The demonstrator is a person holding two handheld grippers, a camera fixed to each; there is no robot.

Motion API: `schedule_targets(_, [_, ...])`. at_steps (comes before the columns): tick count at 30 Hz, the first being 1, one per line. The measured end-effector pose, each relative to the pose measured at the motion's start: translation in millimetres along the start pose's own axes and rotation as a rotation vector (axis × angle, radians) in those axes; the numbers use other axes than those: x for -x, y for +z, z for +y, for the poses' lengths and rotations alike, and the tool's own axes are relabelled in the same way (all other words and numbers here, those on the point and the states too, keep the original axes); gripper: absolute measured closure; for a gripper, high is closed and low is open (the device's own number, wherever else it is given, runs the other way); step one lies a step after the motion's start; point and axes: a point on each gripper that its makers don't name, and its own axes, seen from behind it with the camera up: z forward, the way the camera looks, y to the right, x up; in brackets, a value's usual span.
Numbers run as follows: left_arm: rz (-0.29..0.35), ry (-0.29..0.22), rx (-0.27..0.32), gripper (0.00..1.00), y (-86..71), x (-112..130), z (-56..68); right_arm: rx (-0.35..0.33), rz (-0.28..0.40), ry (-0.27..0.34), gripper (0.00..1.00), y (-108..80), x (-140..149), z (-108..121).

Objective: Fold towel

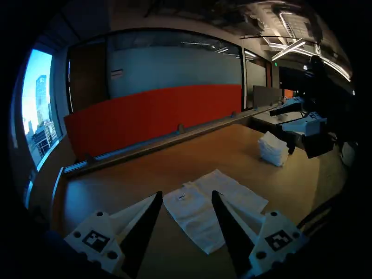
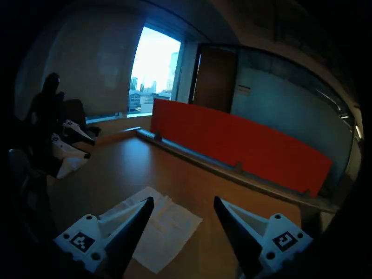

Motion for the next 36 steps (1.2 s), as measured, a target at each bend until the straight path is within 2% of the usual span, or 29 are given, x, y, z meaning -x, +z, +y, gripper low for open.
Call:
schedule_targets(8, [-0.048, 0.005, 0.018, 0.22, 11.2, 33.6, 12.9, -0.021, -0.063, 0.012, 0.0, 8.8, 41.7, -10.6])
schedule_targets(20, [-0.112, -0.02, 0.049, 0.22, 34.8, 84.6, 31.1, -0.052, -0.155, 0.012, 0.0, 24.2, 105.2, -24.8])
schedule_targets(36, [-0.247, 0.019, 0.089, 0.22, 61.3, 160.9, 46.5, -0.103, -0.287, -0.017, 0.0, 44.5, 186.5, -46.3])
